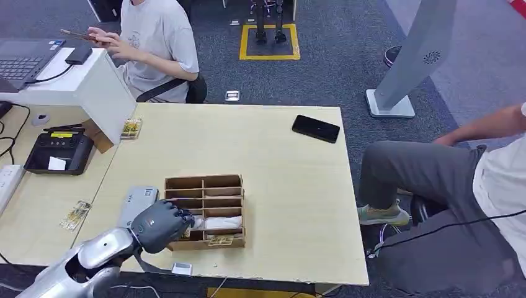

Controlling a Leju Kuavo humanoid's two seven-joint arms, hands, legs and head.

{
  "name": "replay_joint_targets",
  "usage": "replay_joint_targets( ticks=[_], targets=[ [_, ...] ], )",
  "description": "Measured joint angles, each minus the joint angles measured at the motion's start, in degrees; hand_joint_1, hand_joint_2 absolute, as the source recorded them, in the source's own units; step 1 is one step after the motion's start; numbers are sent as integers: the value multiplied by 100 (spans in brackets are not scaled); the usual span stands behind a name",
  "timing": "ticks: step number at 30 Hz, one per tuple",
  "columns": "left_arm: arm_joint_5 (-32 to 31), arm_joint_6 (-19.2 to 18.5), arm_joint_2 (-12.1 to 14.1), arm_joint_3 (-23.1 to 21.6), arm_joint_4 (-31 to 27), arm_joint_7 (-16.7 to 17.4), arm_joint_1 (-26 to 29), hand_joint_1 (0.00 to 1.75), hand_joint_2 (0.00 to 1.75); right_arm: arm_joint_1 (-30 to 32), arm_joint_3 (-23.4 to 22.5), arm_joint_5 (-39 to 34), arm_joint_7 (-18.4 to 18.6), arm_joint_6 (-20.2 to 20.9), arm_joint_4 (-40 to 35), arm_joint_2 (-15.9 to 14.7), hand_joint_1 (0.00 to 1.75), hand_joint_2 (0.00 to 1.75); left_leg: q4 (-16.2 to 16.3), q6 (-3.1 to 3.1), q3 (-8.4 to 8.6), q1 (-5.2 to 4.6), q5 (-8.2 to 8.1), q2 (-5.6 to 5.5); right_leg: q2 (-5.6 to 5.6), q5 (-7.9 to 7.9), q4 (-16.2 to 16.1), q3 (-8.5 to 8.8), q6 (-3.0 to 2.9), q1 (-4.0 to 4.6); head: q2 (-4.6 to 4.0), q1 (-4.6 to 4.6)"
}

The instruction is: Pass the card to the sensor for recognition and then transmit it.

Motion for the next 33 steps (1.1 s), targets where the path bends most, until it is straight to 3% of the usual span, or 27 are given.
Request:
replay_joint_targets(
  ticks=[3,6,8,12,15,18,23,27,33],
  targets=[
    [366,-270,343,171,-164,48,-235,175,175,-9,0,-41,-6,13,0,4,0,0,0,-5,0,9,5,-1,0,2,1,-2,-4,4,0,2],
    [1089,-912,932,567,-409,72,-909,175,175,-30,0,-118,-42,20,0,9,0,0,1,-22,-4,25,18,-4,-4,15,2,-5,-23,18,0,2],
    [1688,-1673,1366,840,-553,72,-1697,175,175,-39,0,-217,-79,20,0,11,0,0,4,-26,-14,38,26,-6,-8,20,4,-10,-29,30,0,9],
    [2538,-3078,1877,1228,-717,322,-3515,175,175,-51,0,-324,-109,24,0,18,0,0,6,-32,-18,42,29,2,0,28,5,-18,-41,34,0,0],
    [2910,-3503,2025,1213,-721,616,-4695,175,175,-58,0,-371,-103,35,0,46,0,0,6,-32,-25,41,29,3,4,28,5,-23,-40,34,0,2],
    [3241,-3580,2096,1145,-721,789,-5502,175,175,-64,0,-407,-96,33,0,79,0,0,5,-29,-21,26,26,5,4,26,5,-25,-38,23,0,2],
    [3510,-3408,2250,942,-721,920,-6052,175,175,-85,0,-424,-94,15,0,127,0,0,3,-29,-25,35,26,5,5,25,5,-27,-37,26,0,-2],
    [3506,-2975,2430,772,-719,1025,-6227,175,175,-84,0,-448,-77,-7,-2,175,0,0,3,-30,-25,35,27,3,4,25,6,-27,-37,26,0,-2],
    [3324,-2609,2550,631,-680,1141,-6174,175,175,-82,0,-494,-74,-9,-2,216,0,0,3,-31,-25,34,28,2,4,25,6,-26,-37,25,0,2]
  ],
)
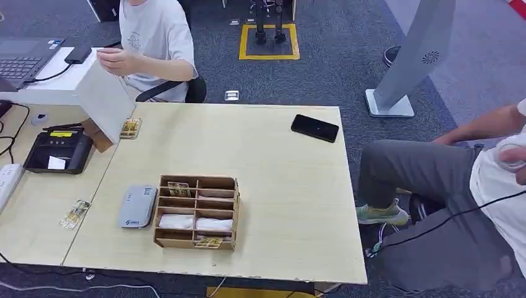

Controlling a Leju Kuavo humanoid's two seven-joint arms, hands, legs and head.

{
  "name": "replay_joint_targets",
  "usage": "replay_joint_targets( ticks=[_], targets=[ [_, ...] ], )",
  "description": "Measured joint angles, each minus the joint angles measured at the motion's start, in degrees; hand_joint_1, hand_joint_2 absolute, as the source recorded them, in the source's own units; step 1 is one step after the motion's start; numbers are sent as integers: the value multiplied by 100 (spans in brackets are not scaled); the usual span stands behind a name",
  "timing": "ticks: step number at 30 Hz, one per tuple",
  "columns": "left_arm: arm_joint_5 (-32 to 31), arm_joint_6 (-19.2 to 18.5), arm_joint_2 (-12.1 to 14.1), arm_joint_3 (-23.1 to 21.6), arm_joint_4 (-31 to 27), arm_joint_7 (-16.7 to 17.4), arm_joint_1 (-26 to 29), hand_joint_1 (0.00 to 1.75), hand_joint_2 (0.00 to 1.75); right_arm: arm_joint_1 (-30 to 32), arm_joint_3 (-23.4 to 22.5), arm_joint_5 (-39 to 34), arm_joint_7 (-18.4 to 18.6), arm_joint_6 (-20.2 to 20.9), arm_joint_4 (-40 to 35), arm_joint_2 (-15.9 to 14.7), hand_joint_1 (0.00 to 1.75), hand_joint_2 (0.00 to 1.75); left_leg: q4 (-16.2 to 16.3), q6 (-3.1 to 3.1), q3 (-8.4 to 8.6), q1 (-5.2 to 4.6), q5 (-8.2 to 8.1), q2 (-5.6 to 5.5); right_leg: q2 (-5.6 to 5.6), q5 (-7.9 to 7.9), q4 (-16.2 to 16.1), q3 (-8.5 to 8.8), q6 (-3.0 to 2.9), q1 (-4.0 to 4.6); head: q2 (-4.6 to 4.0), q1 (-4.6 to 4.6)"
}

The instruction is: Pass the card to the sensor for recognition and then transmit it.

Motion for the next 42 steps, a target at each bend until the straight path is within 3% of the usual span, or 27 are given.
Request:
replay_joint_targets(
  ticks=[4,6,14,17,21,25,28,34,37,38,42],
  targets=[
    [-892,1104,-70,-2,423,120,699,175,175,3,0,48,24,-4,-7,48,0,0,-1,0,11,-12,1,-1,-1,0,0,4,0,-9,0,-2],
    [-1241,1361,-188,0,713,70,1091,175,175,2,0,96,26,-4,-9,63,0,0,0,-6,9,-4,5,0,0,3,3,4,-4,-5,0,-2],
    [-1468,1235,-402,87,1027,109,1588,175,175,25,0,118,55,2,-13,70,0,0,0,-7,5,-8,5,2,2,4,1,-1,-5,-6,0,0],
    [-2275,1360,-761,264,1408,240,1861,175,175,10,0,199,68,2,-13,70,0,0,0,-6,4,-17,5,-4,-3,3,0,-3,-3,-13,0,-2],
    [-3445,2122,-1460,378,2296,389,2122,175,175,-34,0,265,105,4,-15,70,0,0,0,-2,5,-16,12,-3,-4,11,2,1,0,-13,0,0],
    [-3713,2410,-2010,496,2906,430,2346,175,175,-35,0,323,144,9,-15,70,0,0,0,0,5,-17,13,-2,-3,14,2,2,-2,-14,0,-2],
    [-3777,2463,-2221,547,3075,472,2490,175,175,-33,0,363,168,7,-15,70,0,0,1,0,4,-17,13,-2,-2,14,2,1,-2,-14,0,-2],
    [-3785,2467,-2221,549,3084,474,2504,175,175,-33,0,369,168,7,-15,70,0,0,1,0,4,-17,13,-2,-2,14,2,1,-2,-14,0,-2],
    [-3999,2449,-2566,750,3337,461,2640,175,175,-36,0,422,179,2,-15,70,0,0,1,0,0,-17,11,3,2,13,2,-4,-2,-14,0,0],
    [-4034,2434,-2714,863,3453,422,2692,0,175,-39,0,424,184,2,-15,70,0,0,1,0,-2,-17,11,3,2,13,2,-6,-2,-14,0,0],
    [-4034,2528,-2793,964,3532,413,2765,0,175,-39,0,415,186,0,-15,70,0,0,0,0,-2,-16,11,1,1,13,2,-5,-2,-13,0,0]
  ],
)
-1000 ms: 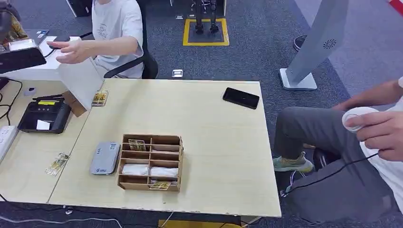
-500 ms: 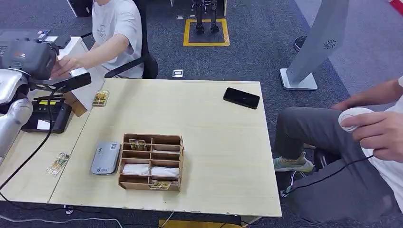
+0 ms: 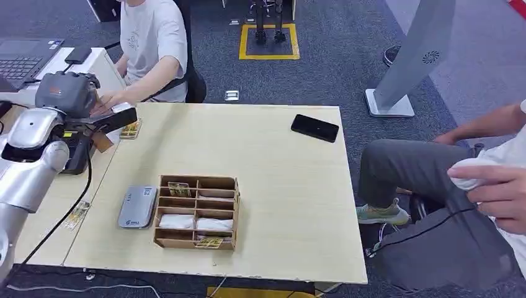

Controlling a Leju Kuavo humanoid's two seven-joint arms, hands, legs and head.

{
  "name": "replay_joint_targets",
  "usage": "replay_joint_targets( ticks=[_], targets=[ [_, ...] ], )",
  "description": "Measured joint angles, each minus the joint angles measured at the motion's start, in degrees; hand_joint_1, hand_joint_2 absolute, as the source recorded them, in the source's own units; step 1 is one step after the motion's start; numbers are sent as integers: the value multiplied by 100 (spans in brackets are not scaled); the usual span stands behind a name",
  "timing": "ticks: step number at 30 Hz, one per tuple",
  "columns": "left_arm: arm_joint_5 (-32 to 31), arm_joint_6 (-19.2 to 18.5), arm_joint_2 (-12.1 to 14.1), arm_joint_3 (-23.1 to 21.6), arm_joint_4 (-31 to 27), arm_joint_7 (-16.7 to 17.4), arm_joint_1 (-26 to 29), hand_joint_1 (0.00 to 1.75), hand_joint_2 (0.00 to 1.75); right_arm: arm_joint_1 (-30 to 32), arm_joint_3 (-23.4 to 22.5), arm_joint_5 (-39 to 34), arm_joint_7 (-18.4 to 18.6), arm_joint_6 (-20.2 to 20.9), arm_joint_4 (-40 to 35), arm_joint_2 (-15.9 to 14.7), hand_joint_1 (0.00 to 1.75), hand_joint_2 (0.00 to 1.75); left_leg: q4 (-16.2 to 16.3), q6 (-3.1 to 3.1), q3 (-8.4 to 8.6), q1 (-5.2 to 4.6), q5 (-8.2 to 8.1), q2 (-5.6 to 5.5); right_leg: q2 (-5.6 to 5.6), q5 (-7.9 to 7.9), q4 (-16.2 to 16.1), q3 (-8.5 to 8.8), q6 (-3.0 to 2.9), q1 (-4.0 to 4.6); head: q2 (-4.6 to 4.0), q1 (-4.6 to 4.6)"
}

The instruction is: Pass the card to the sensor for recognition and then transmit it.

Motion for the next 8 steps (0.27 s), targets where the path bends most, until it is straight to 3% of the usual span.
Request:
replay_joint_targets(
  ticks=[8],
  targets=[
    [28,333,-7,239,4,-57,329,0,175,7,0,-9,11,0,0,0,0,0,0,0,0,0,1,2,2,0,2,3,0,0,0,-2]
  ],
)
